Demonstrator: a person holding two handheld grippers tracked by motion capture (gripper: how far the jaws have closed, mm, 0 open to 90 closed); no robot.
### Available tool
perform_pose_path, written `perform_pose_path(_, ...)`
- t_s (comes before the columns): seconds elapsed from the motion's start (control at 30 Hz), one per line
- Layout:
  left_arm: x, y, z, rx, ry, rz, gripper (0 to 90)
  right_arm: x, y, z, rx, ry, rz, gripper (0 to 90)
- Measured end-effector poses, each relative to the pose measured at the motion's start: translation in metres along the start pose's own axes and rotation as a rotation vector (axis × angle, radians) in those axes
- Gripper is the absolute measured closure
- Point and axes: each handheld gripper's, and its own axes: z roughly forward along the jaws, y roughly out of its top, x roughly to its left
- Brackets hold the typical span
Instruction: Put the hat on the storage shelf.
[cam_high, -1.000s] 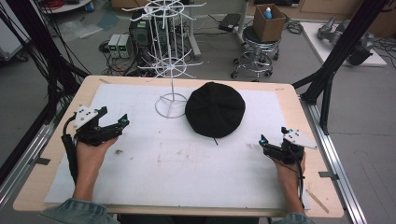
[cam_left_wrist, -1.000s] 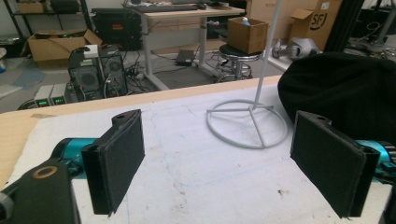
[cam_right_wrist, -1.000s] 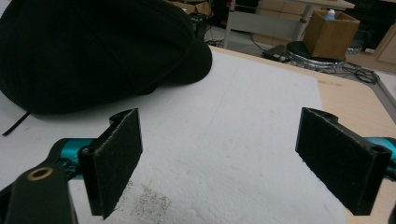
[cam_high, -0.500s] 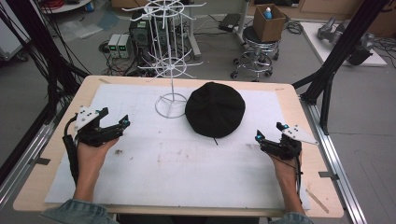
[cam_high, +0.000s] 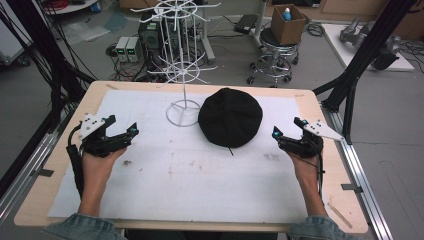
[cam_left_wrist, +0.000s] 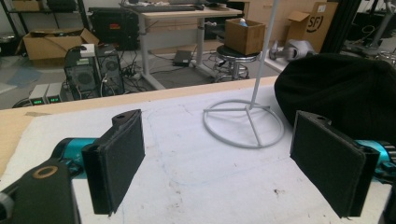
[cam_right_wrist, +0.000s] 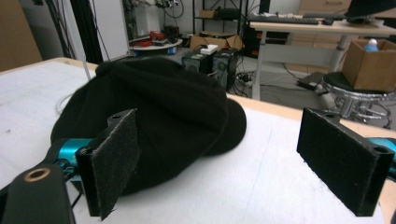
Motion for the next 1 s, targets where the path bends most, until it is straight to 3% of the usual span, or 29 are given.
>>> perform_pose_path(0.57, -0.001, 0.002, 0.000, -0.008, -0.003, 0.001, 17.8, 0.018, 0.037, 0.037, -0.078, 0.082, -0.044, 12.5)
perform_pose_path(0.77, -0.001, 0.002, 0.000, -0.012, -0.003, -0.006, 17.9, 0.031, 0.047, 0.058, -0.071, 0.103, -0.066, 12.5)
perform_pose_path(1.0, 0.000, 0.002, -0.001, -0.012, -0.001, -0.007, 17.9, 0.059, 0.052, 0.097, -0.047, 0.184, -0.124, 12.5)
